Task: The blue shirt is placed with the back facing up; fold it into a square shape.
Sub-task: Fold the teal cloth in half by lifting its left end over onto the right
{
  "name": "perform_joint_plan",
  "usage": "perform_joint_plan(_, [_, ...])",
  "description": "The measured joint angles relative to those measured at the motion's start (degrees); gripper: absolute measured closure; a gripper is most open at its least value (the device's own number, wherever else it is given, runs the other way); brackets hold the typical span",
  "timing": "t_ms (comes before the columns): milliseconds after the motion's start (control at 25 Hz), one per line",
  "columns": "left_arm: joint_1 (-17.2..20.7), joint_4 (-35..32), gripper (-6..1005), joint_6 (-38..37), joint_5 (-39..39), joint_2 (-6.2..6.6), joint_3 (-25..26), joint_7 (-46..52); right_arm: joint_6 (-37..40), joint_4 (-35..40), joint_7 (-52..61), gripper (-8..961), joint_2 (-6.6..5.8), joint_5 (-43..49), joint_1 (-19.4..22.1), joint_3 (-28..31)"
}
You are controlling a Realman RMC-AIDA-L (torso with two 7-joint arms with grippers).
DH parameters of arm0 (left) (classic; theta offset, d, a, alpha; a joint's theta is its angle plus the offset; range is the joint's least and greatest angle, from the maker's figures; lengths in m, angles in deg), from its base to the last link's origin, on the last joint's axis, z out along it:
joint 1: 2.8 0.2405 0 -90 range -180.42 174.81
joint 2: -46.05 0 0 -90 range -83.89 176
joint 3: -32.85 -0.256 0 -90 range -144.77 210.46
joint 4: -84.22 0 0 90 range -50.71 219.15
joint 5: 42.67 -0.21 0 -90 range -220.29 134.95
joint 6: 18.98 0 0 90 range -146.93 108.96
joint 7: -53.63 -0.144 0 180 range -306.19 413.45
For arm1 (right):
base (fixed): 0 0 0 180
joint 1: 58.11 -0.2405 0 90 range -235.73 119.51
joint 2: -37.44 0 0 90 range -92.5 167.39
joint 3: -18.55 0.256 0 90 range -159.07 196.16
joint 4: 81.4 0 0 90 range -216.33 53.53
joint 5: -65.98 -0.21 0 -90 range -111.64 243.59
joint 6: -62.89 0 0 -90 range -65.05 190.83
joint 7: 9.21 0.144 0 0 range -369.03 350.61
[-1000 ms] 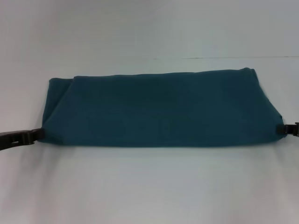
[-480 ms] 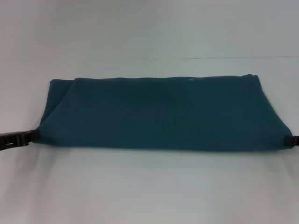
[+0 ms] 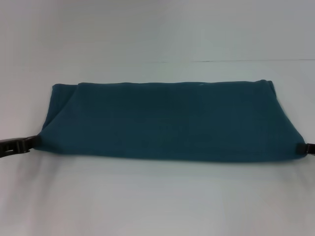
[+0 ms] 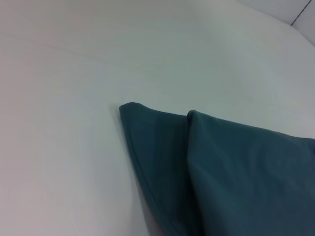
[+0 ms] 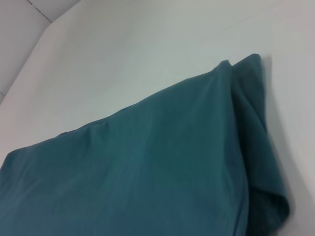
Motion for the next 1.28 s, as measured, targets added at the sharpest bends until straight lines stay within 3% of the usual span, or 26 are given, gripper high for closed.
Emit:
perform_joint_plan(280, [-0.3, -0.4, 953, -2.9, 0.0, 0.09, 0.2, 0.2, 1.7, 0.2, 0.0, 917, -0.8, -0.9, -0.6, 0.1])
perform_joint_plan(400, [-0.3, -0.6, 907, -3.1, 0.0, 0.16, 1.5, 0.5, 1.8, 0.4, 0.0, 803, -1.26, -0.9, -0.9, 0.5])
perform_joint_plan(720, [0.3, -1.2, 609, -3.4, 0.0, 0.69, 6.8, 3.1, 2.4, 2.6, -1.3, 478, -2.18, -4.4, -0.7, 3.5])
perform_joint_plan(1040, [1.7, -1.4, 255, -7.3, -0.4, 0.65, 7.9, 7.1, 4.7, 0.8, -7.7, 304, -2.18, -9.7, -1.8, 3.4])
perform_joint_plan(1160, [1.8, -1.2, 179, -8.7, -0.4, 0.64, 8.3, 8.3, 5.0, 0.3, -8.1, 239, -2.27, -9.5, -3.2, 3.1])
perform_joint_plan(1280, [1.8, -0.8, 104, -9.2, -0.4, 0.46, 8.0, 10.2, 4.9, 0.3, -8.0, 25, -2.54, -9.5, -4.6, 3.1])
